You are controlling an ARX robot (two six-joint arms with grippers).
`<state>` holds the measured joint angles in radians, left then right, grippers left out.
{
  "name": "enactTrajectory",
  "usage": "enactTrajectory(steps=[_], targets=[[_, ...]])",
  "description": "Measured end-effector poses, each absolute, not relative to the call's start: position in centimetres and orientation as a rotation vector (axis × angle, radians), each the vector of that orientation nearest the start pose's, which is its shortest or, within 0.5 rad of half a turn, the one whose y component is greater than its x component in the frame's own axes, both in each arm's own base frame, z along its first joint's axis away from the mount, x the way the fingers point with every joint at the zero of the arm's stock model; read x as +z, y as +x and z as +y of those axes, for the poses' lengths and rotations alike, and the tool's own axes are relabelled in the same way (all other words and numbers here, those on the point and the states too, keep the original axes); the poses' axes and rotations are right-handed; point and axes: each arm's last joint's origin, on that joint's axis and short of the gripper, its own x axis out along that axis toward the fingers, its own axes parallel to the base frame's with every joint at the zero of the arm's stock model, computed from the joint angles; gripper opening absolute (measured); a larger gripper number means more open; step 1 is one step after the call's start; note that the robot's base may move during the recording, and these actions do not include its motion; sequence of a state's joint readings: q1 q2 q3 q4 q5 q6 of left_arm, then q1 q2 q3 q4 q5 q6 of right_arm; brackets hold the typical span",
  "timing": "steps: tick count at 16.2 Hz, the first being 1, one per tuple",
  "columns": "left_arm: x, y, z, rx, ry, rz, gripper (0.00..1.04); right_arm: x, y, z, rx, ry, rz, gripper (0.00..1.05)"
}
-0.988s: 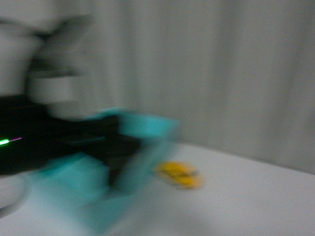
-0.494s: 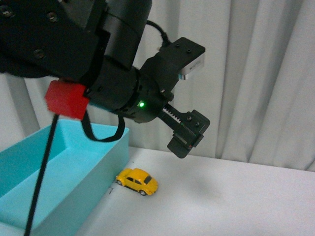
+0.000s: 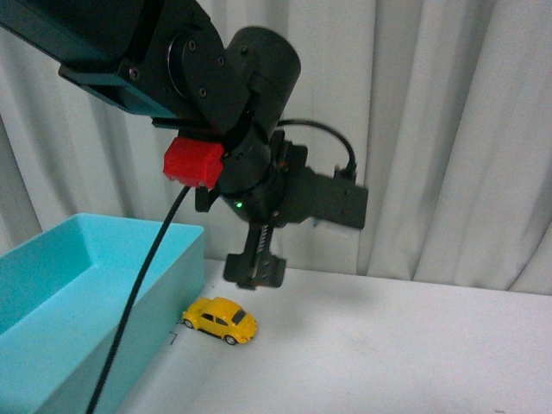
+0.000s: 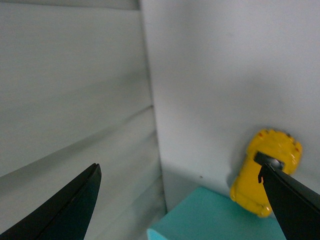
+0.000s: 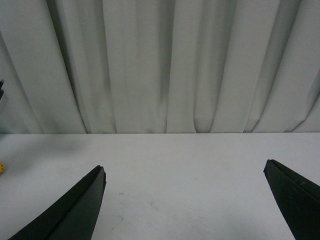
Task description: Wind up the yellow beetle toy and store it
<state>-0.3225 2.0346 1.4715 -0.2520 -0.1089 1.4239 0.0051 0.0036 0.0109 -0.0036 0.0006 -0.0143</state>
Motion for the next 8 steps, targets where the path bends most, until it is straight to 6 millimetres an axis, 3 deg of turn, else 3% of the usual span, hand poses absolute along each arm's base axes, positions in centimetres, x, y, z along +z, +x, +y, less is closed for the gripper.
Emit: enactTrajectory(steps=[2,8], targets=[[17.4,42.4,-12.7,-0.812,1.620,0.560,0.98,16.7,9.7,0.0,0.005,-0.014,-0.004,0.98],[13.3,42.3,-9.7,-0.838,1.593,0.713,0.98,16.7,9.7,0.0,0.005,-0.014,-0.004,0.98]])
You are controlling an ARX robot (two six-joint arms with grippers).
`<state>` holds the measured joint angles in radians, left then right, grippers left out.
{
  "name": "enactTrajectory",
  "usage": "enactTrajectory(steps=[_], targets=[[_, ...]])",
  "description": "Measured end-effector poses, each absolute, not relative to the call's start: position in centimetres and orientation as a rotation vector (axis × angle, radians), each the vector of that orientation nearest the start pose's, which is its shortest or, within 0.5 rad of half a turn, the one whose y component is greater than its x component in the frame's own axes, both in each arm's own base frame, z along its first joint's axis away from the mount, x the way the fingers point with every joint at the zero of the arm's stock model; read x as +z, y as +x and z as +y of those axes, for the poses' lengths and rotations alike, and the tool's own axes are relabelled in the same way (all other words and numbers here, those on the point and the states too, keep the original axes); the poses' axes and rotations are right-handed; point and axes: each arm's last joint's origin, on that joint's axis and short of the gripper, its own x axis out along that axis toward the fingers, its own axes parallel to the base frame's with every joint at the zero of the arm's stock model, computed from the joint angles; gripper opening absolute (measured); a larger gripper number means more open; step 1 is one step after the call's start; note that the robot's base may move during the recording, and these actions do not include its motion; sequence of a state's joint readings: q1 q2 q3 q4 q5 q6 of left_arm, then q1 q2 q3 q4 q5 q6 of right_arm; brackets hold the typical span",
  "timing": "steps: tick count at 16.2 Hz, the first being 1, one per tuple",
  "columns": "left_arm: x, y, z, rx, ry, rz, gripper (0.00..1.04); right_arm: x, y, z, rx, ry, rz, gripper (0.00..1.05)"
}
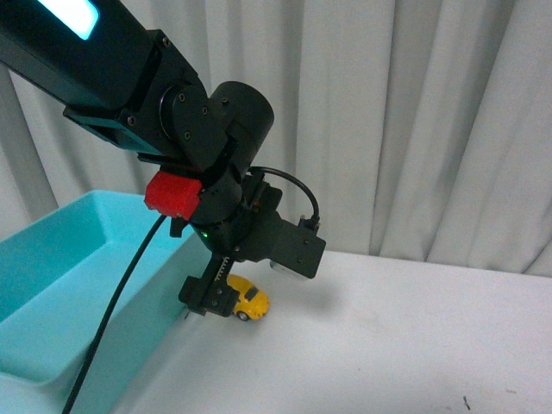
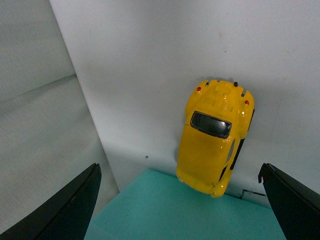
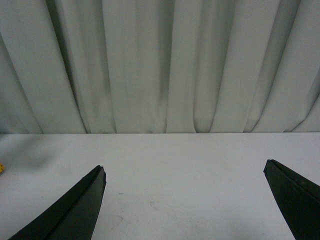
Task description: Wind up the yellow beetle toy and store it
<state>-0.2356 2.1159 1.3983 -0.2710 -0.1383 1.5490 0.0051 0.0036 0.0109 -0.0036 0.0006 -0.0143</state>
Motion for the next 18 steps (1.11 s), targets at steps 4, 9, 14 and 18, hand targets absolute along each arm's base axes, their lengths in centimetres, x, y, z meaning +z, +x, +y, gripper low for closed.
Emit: enactTrajectory(steps=[4,9,14,18], targets=[[10.6,43.1,-8.8,-0.862,1.568,0.765,0.98,16.7,9.7,0.0,0.005,-0.014,-0.004,0.98],[8.8,45.0,-7.6,-0.838,1.534,0.812,0.98,16.7,9.7,0.0,0.005,-0.014,-0.004,0.98],[8.1,45.2,-7.4,-0.842,1.500,0.872,0.67,16.7,9.7,0.0,0.005,-0.014,-0.004,0.98],[8.7,45.5,-7.9,-0.861,1.501,0.859,0.42,16.7,9.7,0.0,0.005,-0.014,-0.004,0.98]])
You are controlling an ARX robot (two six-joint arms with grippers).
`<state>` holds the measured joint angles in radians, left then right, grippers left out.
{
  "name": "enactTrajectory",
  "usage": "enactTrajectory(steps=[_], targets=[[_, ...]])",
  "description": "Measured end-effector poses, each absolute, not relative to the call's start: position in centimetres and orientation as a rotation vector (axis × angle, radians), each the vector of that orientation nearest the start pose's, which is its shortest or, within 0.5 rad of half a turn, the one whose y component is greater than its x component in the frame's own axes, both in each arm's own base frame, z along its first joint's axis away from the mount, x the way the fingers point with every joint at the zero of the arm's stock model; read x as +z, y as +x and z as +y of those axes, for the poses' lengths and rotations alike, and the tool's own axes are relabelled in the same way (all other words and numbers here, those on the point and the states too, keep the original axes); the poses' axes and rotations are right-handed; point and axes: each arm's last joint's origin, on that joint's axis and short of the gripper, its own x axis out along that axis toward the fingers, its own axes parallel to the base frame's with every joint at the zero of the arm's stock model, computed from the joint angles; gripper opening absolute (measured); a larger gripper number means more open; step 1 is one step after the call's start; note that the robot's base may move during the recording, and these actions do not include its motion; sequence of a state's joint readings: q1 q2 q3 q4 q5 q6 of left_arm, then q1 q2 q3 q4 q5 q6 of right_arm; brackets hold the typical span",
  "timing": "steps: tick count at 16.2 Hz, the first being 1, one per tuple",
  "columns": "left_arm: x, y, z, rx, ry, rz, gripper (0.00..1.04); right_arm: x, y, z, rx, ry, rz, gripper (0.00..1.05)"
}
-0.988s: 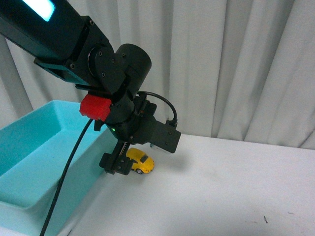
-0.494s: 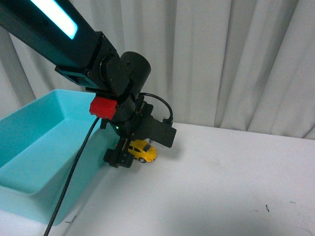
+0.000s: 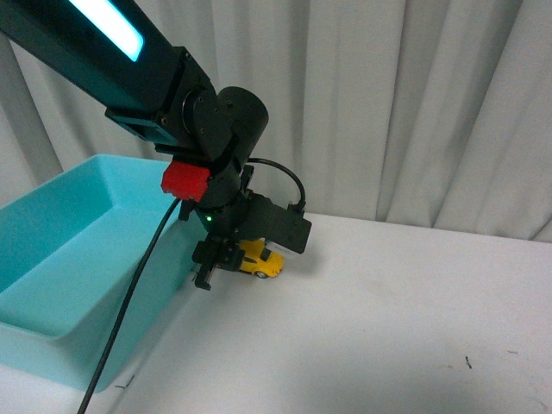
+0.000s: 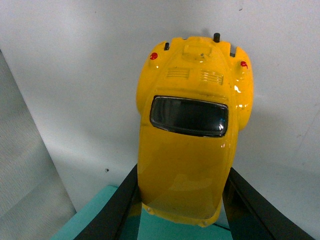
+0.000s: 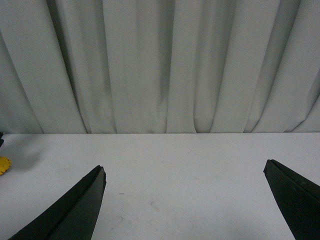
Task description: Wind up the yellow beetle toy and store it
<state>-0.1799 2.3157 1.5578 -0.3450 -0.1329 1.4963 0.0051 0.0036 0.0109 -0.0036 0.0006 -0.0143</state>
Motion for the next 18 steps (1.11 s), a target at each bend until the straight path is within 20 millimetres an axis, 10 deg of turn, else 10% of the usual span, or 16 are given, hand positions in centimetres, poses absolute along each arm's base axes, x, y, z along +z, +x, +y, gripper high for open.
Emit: enactTrajectory(steps=[5,9,13,18], targets=[[9.9,44.1,-9.2,-1.069,1.514,0.806,0.40,16.7,9.7,0.0,0.005,-0.014,-0.004,0.98],[20.4,41.2,-10.1,-1.077,1.140,0.573,0.40,16.7,9.7,0.0,0.005,-0.014,-0.004,0.98],[26.9,41.1,-2.8,-0.772,0.827,0.502,0.40,16.7,9.7,0.0,0.005,-0.014,-0.004,0.98],[22.4,40.7,8.0,-0.322,0.600,0.825,0.40,16.7,9.7,0.0,0.005,-0.014,-0.004,0.98]])
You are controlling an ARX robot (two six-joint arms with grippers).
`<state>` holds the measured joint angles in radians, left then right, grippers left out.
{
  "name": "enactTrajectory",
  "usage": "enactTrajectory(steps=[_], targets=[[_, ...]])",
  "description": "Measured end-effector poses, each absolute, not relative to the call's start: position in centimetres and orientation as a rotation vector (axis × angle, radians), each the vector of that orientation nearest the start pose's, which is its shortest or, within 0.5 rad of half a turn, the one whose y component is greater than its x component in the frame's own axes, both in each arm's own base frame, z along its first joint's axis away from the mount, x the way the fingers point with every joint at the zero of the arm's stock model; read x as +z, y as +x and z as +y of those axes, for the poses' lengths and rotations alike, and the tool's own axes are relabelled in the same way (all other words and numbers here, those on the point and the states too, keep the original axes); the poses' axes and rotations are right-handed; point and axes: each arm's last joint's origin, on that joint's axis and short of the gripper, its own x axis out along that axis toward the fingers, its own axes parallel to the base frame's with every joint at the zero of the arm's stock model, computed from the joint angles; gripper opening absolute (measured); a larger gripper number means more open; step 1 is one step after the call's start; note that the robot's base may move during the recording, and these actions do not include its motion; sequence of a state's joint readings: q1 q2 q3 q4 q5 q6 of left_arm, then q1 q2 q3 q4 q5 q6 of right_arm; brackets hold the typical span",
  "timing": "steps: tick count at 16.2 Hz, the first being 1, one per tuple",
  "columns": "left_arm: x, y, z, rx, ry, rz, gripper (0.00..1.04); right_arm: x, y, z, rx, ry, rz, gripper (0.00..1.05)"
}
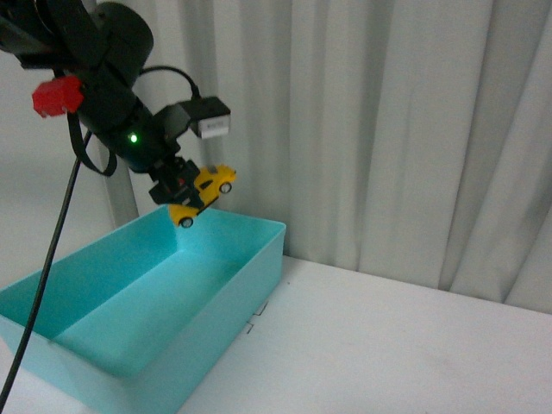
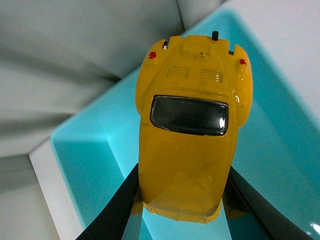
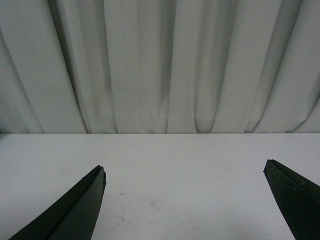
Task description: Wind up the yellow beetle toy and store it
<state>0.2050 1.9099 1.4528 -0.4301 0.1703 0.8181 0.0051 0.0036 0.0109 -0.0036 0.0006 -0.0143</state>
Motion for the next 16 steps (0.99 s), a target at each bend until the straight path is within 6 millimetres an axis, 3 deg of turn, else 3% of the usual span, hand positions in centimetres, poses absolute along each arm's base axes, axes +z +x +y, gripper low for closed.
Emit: enactTrajectory(steps=[2,8,10,15,16], targets=[[19.6,40.6,8.7,-0.270,0.596,0.916,0.40,16.7,9.7,0.0,0.005,-0.014,-0.004,0.98],[15.1,40.8,10.0,-0.103,0.577,1.033,0.39,16.7,9.7,0.0,0.005,-0.014,-0.004,0.98],[12.6,40.7,10.6,-0.046,0.565,1.090,0.39,16.7,9.7,0.0,0.005,-0.014,-0.004,0.98],[10.9,40.6,10.5,-0.021,0.532,1.159,0.39,16.7,9.7,0.0,0.005,-0.014,-0.004,0.98],[10.6,40.4,10.4,-0.026,0.523,1.178,0.45,16.7,9.7,0.0,0.005,-0.014,-0.003,0.98]])
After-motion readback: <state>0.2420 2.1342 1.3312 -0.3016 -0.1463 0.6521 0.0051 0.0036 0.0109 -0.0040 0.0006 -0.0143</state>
